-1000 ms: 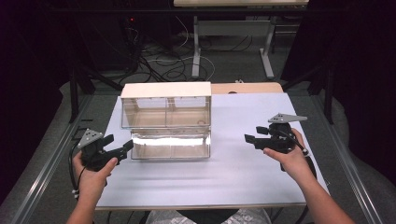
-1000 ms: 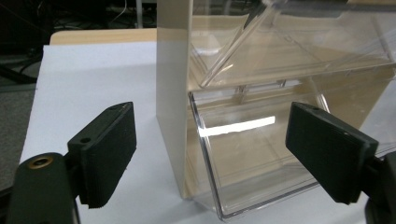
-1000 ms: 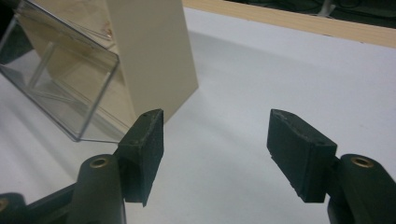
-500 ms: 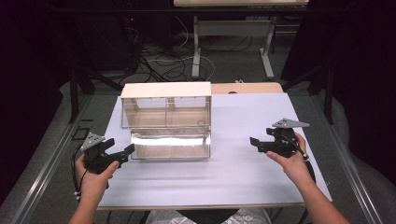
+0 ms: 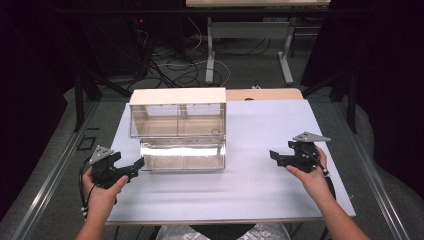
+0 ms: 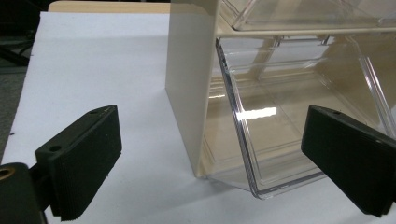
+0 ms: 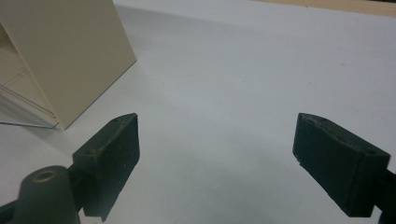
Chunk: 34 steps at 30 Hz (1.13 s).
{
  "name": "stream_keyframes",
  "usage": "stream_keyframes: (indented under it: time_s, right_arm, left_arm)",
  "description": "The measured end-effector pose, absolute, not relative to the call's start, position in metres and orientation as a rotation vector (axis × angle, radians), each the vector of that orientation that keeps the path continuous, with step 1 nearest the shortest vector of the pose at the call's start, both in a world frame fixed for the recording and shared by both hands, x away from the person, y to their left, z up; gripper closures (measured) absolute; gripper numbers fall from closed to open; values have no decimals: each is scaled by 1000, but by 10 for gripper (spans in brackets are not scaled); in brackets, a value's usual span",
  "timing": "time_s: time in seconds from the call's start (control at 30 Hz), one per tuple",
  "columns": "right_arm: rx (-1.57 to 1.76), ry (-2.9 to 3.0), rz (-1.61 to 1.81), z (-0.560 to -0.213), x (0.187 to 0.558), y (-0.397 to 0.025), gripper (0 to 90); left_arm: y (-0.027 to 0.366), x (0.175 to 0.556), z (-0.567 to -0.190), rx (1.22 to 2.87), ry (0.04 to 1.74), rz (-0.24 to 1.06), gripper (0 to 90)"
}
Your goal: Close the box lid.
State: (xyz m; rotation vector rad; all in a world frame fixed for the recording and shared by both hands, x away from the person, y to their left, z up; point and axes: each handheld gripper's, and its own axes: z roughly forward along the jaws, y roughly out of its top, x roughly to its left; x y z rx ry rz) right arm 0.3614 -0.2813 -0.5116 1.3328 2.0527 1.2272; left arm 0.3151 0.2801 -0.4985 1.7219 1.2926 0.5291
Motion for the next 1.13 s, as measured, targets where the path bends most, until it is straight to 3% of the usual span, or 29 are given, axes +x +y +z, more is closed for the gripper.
stream_keyframes:
  time_s: [0.37, 1.13]
  right_arm:
    - [1384, 2024, 1219, -529, 364, -289, 114]
    - [1410, 2005, 1197, -533, 365, -291, 72]
  left_arm:
    - [278, 314, -508, 1730, 1277, 521, 30]
    - [276, 315, -511, 1733, 1282, 517, 20]
